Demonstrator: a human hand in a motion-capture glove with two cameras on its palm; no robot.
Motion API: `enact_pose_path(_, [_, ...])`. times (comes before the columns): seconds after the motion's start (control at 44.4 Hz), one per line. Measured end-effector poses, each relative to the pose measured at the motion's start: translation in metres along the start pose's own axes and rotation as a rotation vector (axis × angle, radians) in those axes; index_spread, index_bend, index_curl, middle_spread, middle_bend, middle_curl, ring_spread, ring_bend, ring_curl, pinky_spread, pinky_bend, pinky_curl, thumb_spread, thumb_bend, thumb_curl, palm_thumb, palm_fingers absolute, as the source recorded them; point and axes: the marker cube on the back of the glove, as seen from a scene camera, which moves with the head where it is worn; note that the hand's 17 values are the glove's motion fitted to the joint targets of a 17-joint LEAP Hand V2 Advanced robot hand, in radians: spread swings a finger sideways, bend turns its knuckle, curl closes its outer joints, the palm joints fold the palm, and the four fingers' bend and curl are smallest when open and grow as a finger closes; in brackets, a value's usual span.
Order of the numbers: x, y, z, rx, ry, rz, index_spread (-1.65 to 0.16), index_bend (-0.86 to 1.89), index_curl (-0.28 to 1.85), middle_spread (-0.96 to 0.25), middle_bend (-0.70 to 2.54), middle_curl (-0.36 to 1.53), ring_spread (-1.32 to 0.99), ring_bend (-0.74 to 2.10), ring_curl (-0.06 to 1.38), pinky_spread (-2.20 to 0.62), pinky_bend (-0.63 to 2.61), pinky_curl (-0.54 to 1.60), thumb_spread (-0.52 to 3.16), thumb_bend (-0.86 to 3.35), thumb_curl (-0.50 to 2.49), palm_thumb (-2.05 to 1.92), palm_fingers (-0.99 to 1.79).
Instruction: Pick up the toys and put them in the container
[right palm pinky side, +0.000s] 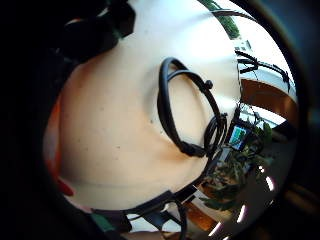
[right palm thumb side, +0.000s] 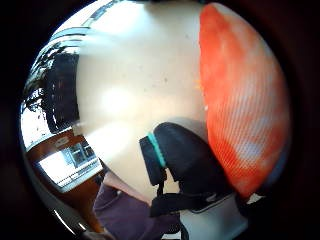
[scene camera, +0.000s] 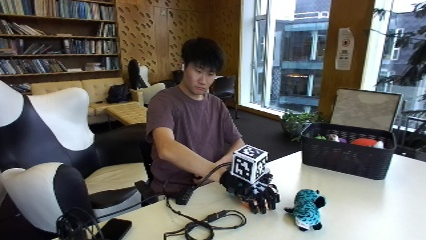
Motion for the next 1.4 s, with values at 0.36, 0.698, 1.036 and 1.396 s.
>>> enact_pose_path(0.36, [0.027,-0.031,-0.119,-0.136,-0.108,0.032,-0.27,0.23,0.21,-0.25,0.52,0.42,-0.34,1.06,0.63,-0.3,1.13,0.44,1.26,0.24,0.49,0.51,0.72])
enact_pose_path(0.698, [0.006,-0.037,-0.309,0.027,-0.073,0.075,-0.33,0.35,0.31,-0.38,0.79,0.63,-0.49,1.16,0.75,-0.38,1.18,0.52,1.0,0.21,0.66,0.6,0.6])
enact_pose_path(1.036, [-0.135,-0.072,-0.328,0.056,0.046,-0.129,-0.36,0.42,0.42,-0.44,0.89,0.79,-0.55,1.24,0.83,-0.4,1.28,0.58,0.87,0.18,0.79,0.61,0.47])
enact_pose_path(1.396, [-0.345,-0.109,-0.294,0.026,0.046,-0.267,-0.37,0.45,0.55,-0.47,0.91,0.94,-0.57,1.3,0.88,-0.4,1.39,0.62,0.83,0.15,0.89,0.6,0.34])
